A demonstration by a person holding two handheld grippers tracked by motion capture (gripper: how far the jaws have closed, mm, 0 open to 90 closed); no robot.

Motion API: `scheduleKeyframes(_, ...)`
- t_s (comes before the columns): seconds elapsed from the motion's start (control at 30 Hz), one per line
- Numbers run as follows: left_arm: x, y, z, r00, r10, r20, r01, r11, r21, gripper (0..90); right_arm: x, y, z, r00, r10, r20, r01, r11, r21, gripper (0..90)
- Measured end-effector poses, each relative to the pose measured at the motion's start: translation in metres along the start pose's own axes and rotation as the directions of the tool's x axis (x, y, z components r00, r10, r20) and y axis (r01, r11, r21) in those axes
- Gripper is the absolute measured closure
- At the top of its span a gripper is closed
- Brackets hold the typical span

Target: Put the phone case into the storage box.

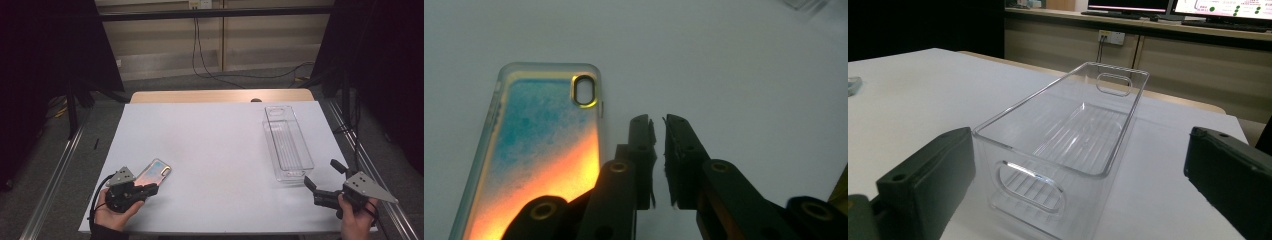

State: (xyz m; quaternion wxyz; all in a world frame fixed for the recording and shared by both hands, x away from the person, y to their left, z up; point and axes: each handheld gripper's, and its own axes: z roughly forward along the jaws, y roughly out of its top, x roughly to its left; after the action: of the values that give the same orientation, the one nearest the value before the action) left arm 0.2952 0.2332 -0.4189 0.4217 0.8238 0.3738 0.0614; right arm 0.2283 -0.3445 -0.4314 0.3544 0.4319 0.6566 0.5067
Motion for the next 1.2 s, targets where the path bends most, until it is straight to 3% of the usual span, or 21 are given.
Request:
scheduleKeyframes(0.07, -0.001, 0.001, -0.001, 1.0000, 0.008, -0.005, -0.008, 0.9999, -0.014, 76.4, 0.000, 0.000, 0.000, 1.0000, 0.000, 0.000, 0.000, 1.000, -0.001, 0.0)
scheduleKeyframes(0.13, -0.002, 0.001, -0.002, 0.9999, 0.011, -0.009, -0.011, 0.9996, -0.028, 65.6, 0.000, 0.000, 0.000, 1.0000, 0.000, 0.000, 0.000, 1.000, -0.001, 0.0)
scheduleKeyframes(0.2, -0.003, 0.002, -0.005, 0.9992, 0.007, -0.040, -0.010, 0.9980, -0.062, 56.5, 0.000, 0.000, 0.000, 1.0000, 0.002, 0.001, -0.002, 1.000, -0.001, 0.0)
scheduleKeyframes(0.3, -0.001, 0.004, -0.006, 0.9979, -0.027, -0.058, 0.022, 0.9970, -0.074, 39.5, 0.000, 0.000, 0.000, 1.0000, -0.001, 0.000, 0.001, 1.000, 0.000, 0.0)
scheduleKeyframes(0.37, 0.000, 0.003, -0.007, 0.9973, -0.030, -0.068, 0.025, 0.9967, -0.078, 36.3, 0.000, 0.000, 0.000, 1.0000, -0.001, 0.000, 0.001, 1.000, 0.000, 0.0)
scheduleKeyframes(0.4, 0.001, 0.004, -0.007, 0.9954, -0.041, -0.086, 0.033, 0.9953, -0.091, 28.7, 0.000, 0.000, -0.001, 1.0000, -0.001, 0.003, 0.001, 1.000, -0.002, 0.0)
scheduleKeyframes(0.6, 0.002, 0.005, -0.010, 0.9909, -0.027, -0.132, 0.010, 0.9917, -0.128, 11.6, 0.000, 0.000, -0.001, 1.0000, -0.002, 0.004, 0.002, 1.000, -0.001, 0.0)
scheduleKeyframes(0.7, 0.004, 0.006, -0.010, 0.9912, -0.024, -0.130, 0.008, 0.9920, -0.126, 5.7, 0.000, 0.000, -0.001, 1.0000, -0.001, 0.000, 0.001, 1.000, -0.002, 0.0)
scheduleKeyframes(1.0, 0.014, 0.009, -0.008, 0.9925, -0.025, -0.119, 0.014, 0.9952, -0.097, 4.0, 0.000, 0.001, 0.000, 1.0000, -0.004, 0.001, 0.004, 1.000, -0.003, 0.0)
scheduleKeyframes(1.1, 0.018, 0.010, -0.006, 0.9893, -0.017, -0.145, 0.004, 0.9957, -0.093, 4.5, 0.000, 0.000, 0.000, 1.0000, -0.001, 0.000, 0.001, 1.000, -0.001, 0.0)
scheduleKeyframes(1.13, 0.022, 0.010, -0.004, 0.9816, -0.028, -0.189, 0.012, 0.9961, -0.087, 4.7, 0.000, 0.001, 0.000, 1.0000, -0.003, -0.002, 0.003, 1.000, -0.002, 0.0)
scheduleKeyframes(1.17, 0.022, 0.010, -0.004, 0.9816, -0.028, -0.189, 0.012, 0.9961, -0.087, 4.7, 0.000, 0.001, 0.000, 1.0000, -0.003, -0.002, 0.003, 1.000, -0.002, 0.0)
scheduleKeyframes(1.2, 0.023, 0.010, -0.002, 0.9769, -0.024, -0.212, 0.008, 0.9972, -0.075, 4.7, 0.000, 0.001, 0.000, 1.0000, -0.003, 0.000, 0.003, 1.000, -0.004, 0.0)
